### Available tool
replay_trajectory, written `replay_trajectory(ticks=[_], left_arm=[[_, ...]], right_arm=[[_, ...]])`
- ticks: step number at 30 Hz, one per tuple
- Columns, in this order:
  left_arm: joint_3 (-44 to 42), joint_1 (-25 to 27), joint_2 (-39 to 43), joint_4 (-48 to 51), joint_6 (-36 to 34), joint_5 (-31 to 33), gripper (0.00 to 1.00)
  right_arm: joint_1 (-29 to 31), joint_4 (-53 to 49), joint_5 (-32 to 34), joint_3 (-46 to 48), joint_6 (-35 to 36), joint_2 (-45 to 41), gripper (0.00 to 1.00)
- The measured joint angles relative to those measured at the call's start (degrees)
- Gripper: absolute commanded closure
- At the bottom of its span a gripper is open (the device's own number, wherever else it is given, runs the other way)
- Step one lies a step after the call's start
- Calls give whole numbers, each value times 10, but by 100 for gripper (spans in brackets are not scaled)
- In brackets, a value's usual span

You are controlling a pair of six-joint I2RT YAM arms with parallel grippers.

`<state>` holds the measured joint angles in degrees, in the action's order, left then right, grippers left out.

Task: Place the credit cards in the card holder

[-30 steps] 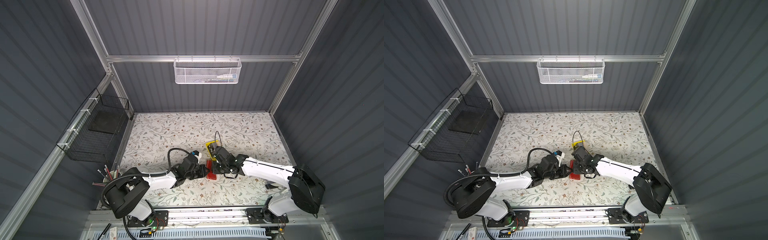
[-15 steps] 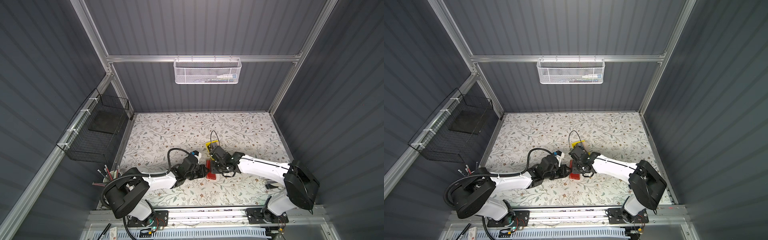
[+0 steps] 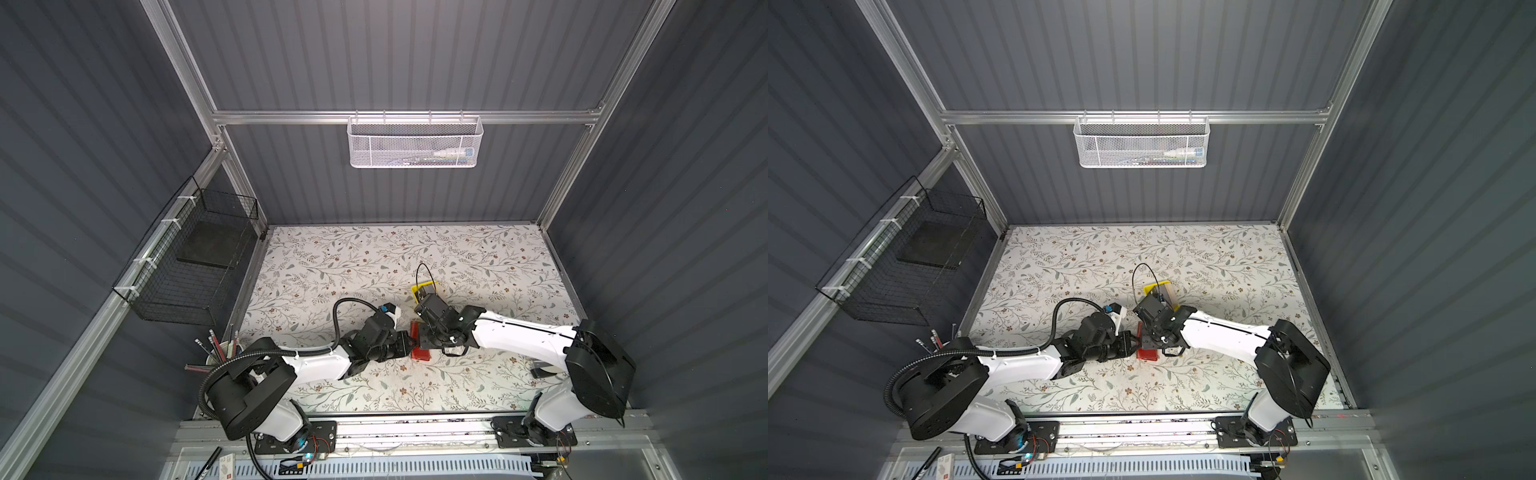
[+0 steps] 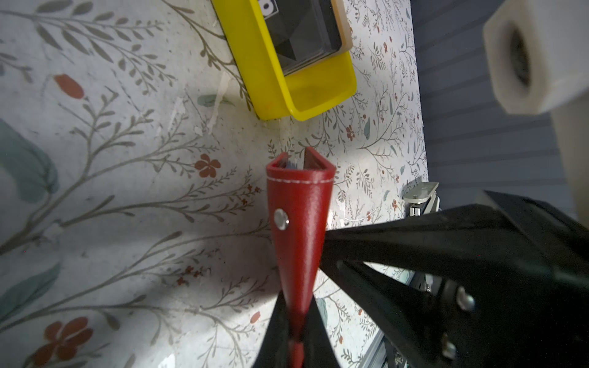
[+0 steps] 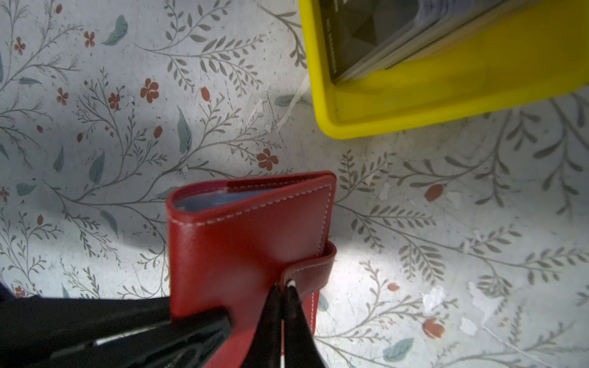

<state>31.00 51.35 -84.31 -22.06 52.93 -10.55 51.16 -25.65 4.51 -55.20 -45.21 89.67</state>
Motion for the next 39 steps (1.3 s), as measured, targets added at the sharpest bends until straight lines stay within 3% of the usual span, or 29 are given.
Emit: replay_trajectory(ticks=[39], left_arm=[[0,4,3,16,2,30,94]], right_arm=[[8,-9,13,-3,-10,0,95]])
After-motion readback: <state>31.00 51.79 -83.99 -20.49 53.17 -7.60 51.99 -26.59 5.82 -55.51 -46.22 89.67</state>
